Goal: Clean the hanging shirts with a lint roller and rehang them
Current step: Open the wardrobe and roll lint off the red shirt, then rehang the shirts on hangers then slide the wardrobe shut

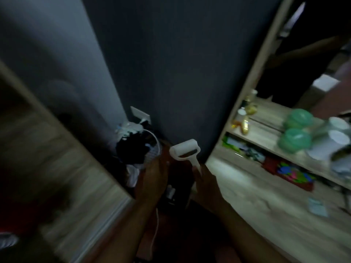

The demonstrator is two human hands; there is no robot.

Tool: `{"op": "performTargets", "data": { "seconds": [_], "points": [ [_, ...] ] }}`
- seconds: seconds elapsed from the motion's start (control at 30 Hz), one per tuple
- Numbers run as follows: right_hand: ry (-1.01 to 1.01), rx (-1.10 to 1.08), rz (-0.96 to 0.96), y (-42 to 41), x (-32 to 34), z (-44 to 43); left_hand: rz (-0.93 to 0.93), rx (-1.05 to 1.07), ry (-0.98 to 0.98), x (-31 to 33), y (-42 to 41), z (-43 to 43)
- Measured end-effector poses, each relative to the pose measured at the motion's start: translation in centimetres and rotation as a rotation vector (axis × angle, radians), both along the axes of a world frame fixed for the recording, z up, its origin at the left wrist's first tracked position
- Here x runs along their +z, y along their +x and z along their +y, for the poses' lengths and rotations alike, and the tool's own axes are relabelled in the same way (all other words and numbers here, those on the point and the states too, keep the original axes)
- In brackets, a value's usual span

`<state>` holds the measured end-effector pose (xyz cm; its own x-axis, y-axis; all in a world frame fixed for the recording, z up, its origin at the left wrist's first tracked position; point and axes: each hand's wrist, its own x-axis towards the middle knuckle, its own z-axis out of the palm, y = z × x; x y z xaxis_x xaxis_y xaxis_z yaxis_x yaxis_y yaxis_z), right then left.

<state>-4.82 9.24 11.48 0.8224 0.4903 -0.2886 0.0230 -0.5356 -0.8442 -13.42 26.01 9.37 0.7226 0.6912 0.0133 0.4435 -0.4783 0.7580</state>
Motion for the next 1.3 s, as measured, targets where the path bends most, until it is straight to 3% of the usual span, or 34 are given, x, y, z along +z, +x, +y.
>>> {"op": "performTargets", "data": {
  "seconds": [0.17,0.27,0.47,0.77,1.07,1.3],
  "points": [
    [-0.15,-0.229,0.052,5.1,-4.2,-10.5,0.086,-0.309,0.144,-4.4,7.3,-11.9],
    [-0.179,-0.36,0.102,6.9,-6.9,-15.1,0.211,-0.346,0.158,-12.3,10.0,-15.8],
    [-0.247,-0.471,0.174,9.5,-11.4,-19.3,0.429,-0.471,0.233,-18.0,13.7,-19.7],
    [-0.129,-0.576,0.295,11.1,-15.4,-19.8,0.622,-0.565,0.367,-19.3,15.9,-20.6],
    [-0.522,-0.307,0.025,11.3,-15.7,-19.8,0.714,-0.653,0.328,-16.8,16.4,-20.1],
    [-0.539,-0.336,0.012,11.9,-13.8,-18.8,0.66,-0.566,0.243,-16.1,14.4,-17.9]
  ]
}}
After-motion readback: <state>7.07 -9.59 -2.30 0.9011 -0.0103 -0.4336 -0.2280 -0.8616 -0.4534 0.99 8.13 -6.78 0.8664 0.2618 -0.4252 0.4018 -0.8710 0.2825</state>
